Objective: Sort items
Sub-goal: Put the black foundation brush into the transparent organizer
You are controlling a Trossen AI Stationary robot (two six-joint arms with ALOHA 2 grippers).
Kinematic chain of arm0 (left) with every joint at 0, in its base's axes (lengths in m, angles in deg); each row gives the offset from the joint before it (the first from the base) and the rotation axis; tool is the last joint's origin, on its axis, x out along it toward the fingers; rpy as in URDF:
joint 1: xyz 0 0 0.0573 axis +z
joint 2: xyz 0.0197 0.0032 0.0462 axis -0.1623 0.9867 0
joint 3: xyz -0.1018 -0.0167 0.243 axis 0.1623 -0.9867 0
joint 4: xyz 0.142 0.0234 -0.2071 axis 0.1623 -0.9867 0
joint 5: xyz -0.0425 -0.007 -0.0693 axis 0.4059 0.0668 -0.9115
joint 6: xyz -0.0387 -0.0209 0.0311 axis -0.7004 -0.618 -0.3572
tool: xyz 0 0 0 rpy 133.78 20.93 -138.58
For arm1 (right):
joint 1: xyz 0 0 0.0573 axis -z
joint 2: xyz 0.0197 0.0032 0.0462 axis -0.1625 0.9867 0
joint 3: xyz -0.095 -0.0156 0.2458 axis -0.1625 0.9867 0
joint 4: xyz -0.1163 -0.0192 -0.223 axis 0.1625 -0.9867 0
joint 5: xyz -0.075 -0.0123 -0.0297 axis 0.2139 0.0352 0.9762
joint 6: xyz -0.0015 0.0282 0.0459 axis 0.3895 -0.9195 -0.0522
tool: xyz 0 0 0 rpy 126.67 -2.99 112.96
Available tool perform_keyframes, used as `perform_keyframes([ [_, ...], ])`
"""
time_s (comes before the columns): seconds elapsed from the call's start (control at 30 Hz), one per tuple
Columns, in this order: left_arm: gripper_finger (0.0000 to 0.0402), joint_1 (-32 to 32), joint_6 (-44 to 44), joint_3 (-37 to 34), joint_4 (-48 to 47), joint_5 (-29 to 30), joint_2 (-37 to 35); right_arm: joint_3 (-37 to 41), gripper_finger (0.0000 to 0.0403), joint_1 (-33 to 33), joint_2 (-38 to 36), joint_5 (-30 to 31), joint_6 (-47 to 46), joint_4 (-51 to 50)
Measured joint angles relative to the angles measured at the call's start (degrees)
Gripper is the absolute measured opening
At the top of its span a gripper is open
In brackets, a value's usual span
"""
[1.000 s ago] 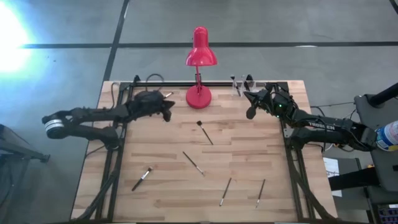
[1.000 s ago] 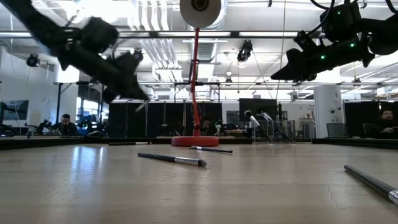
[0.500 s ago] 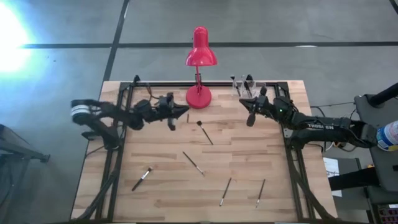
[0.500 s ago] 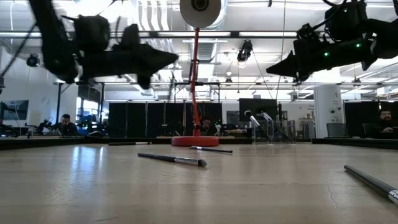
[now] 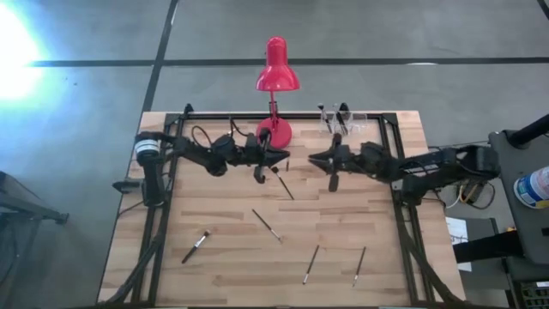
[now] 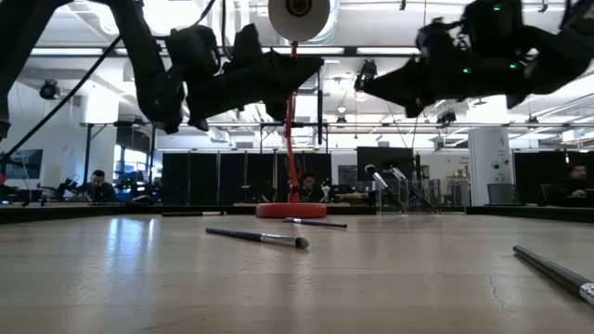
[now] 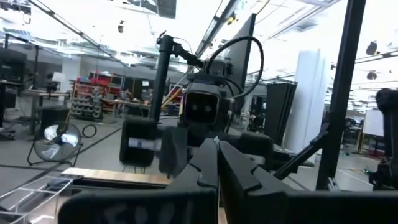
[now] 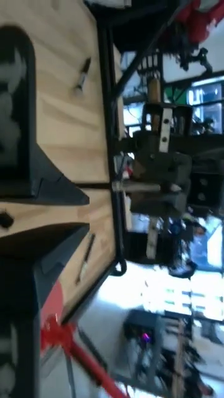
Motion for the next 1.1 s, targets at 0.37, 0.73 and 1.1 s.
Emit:
perform_keyframes([
  [0.37, 0.0, -0.94, 1.49, -1.09, -0.61, 0.2, -0.46, -10.73, 0.0169, -3.55, 15.42, 0.2, 0.54, 5.11],
  [0.73, 0.0, -1.07, 1.8, -1.07, -0.66, 0.45, -0.48, -15.59, 0.0129, -3.92, 22.25, 1.46, 1.37, 6.48],
  [1.1, 0.0024, -0.99, 1.05, -1.25, -1.03, 0.86, -0.57, -12.46, 0.0023, -4.05, 17.64, 3.51, 3.74, 5.69],
])
